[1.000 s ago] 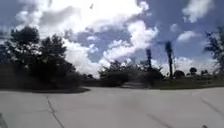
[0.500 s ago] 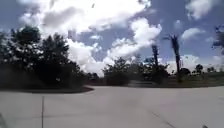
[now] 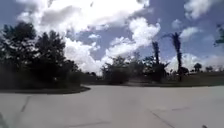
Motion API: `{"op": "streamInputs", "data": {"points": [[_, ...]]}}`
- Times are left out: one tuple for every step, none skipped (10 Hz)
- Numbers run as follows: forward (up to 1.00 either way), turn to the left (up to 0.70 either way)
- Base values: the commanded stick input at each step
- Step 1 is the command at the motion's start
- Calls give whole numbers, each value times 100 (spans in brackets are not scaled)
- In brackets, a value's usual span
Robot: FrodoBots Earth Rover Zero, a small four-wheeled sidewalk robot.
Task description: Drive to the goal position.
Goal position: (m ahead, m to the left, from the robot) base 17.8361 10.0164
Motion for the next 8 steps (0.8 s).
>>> {"op": "streamInputs", "data": {"points": [[100, 0], [100, 0], [100, 0], [100, 0], [100, 0], [100, 0], [100, 0], [100, 0]]}}
